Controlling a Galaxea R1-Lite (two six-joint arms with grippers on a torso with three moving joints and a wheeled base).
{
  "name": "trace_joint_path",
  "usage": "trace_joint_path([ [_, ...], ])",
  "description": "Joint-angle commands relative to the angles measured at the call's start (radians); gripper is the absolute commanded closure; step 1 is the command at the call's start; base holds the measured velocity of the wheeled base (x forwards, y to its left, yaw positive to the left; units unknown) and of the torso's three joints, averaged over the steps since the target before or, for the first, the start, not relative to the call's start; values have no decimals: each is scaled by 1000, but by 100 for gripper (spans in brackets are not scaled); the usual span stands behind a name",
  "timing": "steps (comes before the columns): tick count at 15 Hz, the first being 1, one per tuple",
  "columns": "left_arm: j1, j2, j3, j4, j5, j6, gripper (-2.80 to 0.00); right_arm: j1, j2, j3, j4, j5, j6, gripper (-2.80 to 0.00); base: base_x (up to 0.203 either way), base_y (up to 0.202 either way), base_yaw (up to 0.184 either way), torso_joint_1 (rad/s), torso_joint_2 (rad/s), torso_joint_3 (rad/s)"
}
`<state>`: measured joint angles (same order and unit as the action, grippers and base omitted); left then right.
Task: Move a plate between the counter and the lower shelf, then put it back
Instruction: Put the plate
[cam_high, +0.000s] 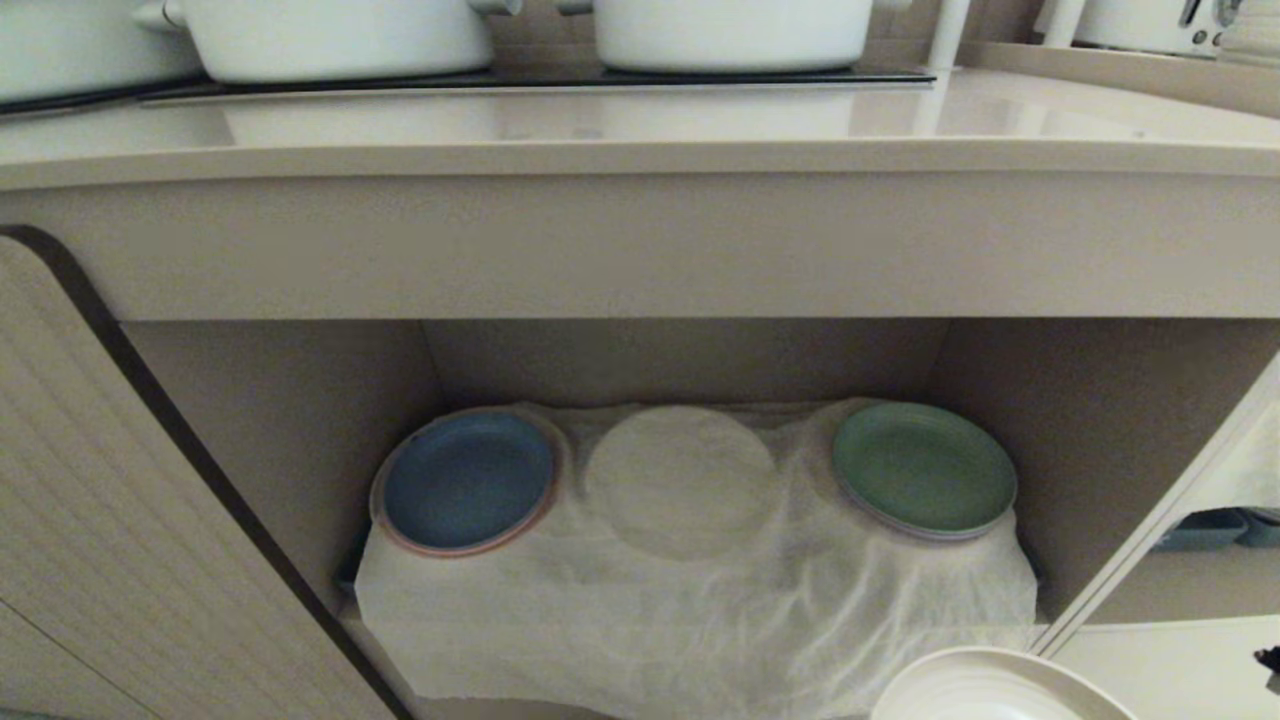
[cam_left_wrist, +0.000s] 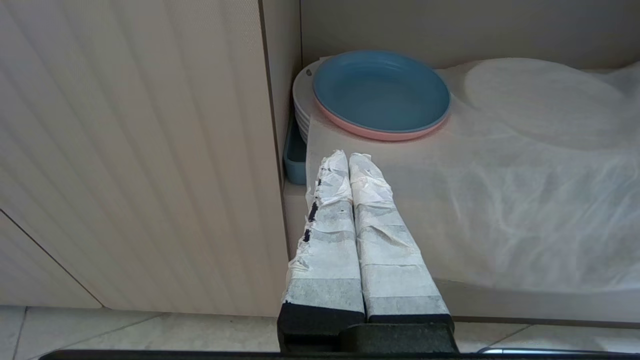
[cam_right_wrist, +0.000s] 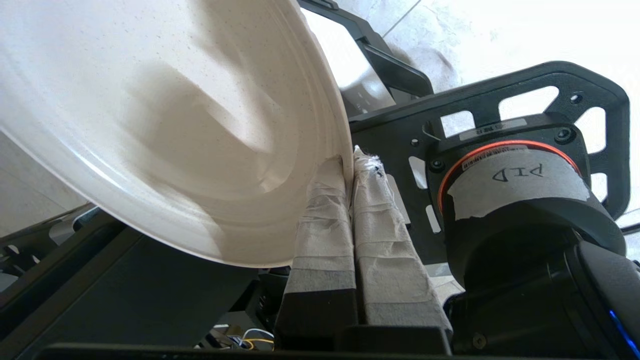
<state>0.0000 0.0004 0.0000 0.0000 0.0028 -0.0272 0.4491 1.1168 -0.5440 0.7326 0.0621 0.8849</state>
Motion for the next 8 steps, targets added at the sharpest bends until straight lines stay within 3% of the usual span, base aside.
trace_joint_path([
  [1, 0, 0, 0, 0, 0, 0, 0, 0, 11, -2, -4, 1, 4, 0, 0, 0, 0, 0, 0, 0],
  [8, 0, 0, 0, 0, 0, 0, 0, 0, 23, 1, -15, 1, 2, 0, 0, 0, 0, 0, 0, 0],
])
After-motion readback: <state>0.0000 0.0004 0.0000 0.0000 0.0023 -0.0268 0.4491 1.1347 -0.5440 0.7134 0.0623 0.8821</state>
